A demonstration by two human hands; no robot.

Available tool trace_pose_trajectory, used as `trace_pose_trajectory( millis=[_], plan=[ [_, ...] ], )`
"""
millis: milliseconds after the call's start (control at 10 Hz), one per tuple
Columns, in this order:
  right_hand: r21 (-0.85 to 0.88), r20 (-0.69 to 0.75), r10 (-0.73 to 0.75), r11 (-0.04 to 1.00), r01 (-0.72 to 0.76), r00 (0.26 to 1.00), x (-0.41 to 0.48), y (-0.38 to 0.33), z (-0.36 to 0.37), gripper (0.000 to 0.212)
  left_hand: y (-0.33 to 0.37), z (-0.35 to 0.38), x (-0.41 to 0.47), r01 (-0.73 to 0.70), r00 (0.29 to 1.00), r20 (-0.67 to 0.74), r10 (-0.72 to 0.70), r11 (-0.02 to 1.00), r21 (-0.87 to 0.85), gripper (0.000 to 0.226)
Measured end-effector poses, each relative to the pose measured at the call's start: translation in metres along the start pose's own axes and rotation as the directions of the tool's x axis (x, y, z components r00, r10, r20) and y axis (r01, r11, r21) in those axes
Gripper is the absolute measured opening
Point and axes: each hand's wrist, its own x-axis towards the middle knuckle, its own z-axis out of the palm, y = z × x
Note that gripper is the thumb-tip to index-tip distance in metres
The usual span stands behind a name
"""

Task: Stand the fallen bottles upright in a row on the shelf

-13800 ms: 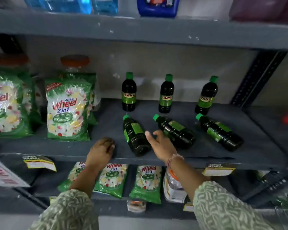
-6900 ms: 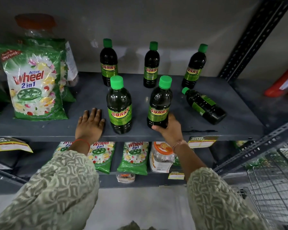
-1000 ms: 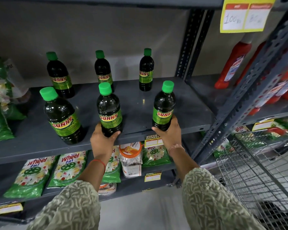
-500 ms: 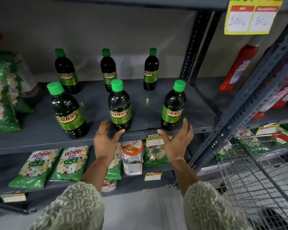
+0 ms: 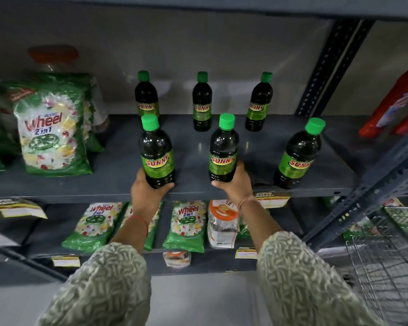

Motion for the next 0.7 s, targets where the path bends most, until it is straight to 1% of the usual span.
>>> trace_pose_trajectory(
  millis=[100,200,400,500,600,700],
  plan=[
    [-0.018,-0.028,0.016,1.0,-0.016,0.999,-0.002,0.003,0.006,0.073,-0.002,-0.005,-0.001,-0.027,1.0,-0.012,0.027,0.999,-0.028,0.063],
    [-0.042,-0.025,-0.008,0.999,0.007,1.0,-0.006,0.002,0.015,0.076,-0.005,-0.015,0.002,-0.037,0.999,-0.04,0.036,0.999,-0.027,0.06],
    [-0.055,-0.01,-0.02,0.998,0.019,1.0,-0.011,-0.002,0.024,0.075,-0.012,-0.04,0.013,-0.033,0.998,-0.061,0.034,0.999,0.017,0.066],
    [-0.059,-0.019,-0.012,0.998,0.01,1.0,-0.014,-0.004,0.024,0.074,-0.012,-0.044,0.012,-0.016,1.0,-0.017,0.017,1.0,0.011,0.067],
    [-0.053,-0.005,-0.027,0.998,0.026,1.0,-0.013,-0.006,0.024,0.074,-0.016,-0.045,0.016,-0.004,0.999,0.049,0.005,1.0,-0.028,0.073],
    [-0.03,-0.069,-0.051,0.998,0.049,0.996,-0.02,-0.004,0.024,0.091,-0.02,-0.05,0.011,-0.014,0.998,0.054,0.018,0.998,-0.066,0.092]
  ],
)
